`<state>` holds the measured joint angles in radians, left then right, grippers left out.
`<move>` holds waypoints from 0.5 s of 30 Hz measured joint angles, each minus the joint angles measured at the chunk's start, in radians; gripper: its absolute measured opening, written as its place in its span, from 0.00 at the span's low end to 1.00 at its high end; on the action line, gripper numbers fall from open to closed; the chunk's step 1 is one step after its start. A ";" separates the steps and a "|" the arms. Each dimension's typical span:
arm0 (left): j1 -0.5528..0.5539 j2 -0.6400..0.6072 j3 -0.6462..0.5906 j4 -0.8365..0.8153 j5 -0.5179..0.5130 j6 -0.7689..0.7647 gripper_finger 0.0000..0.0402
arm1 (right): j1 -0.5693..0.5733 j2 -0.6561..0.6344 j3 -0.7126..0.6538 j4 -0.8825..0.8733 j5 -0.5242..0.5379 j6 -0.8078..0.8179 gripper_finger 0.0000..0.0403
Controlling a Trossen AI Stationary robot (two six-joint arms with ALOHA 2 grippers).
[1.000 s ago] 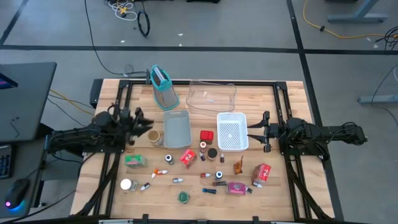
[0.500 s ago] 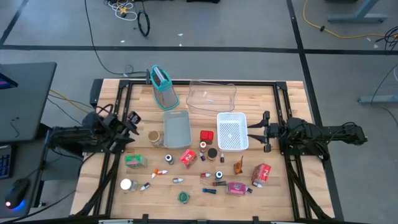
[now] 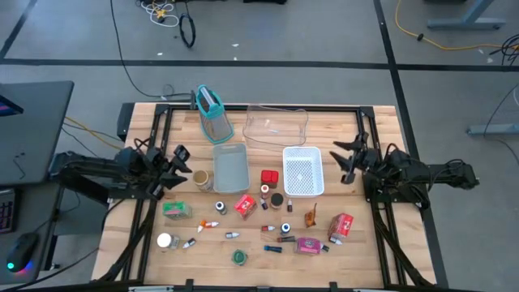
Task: Pick & Place Kitchen Items
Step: Put the orange seasoning pack into the transparent bin
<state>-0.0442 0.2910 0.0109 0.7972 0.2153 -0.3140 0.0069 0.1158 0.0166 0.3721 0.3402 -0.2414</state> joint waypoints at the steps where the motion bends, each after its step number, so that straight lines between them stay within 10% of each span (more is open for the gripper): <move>1: -0.007 0.019 0.000 0.020 0.008 -0.001 0.33 | 0.000 0.000 0.000 -0.005 -0.010 0.005 0.44; 8: -0.057 0.156 0.000 0.133 -0.036 0.004 0.33 | 0.002 0.050 0.000 0.054 -0.650 0.082 0.44; 15: -0.084 0.273 0.057 0.209 -0.028 0.015 0.33 | 0.002 0.218 0.000 0.240 -0.758 0.194 0.44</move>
<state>-0.1279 0.5635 0.0678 1.0060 0.1871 -0.2987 0.0086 0.3336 0.0166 0.6118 -0.4182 -0.0476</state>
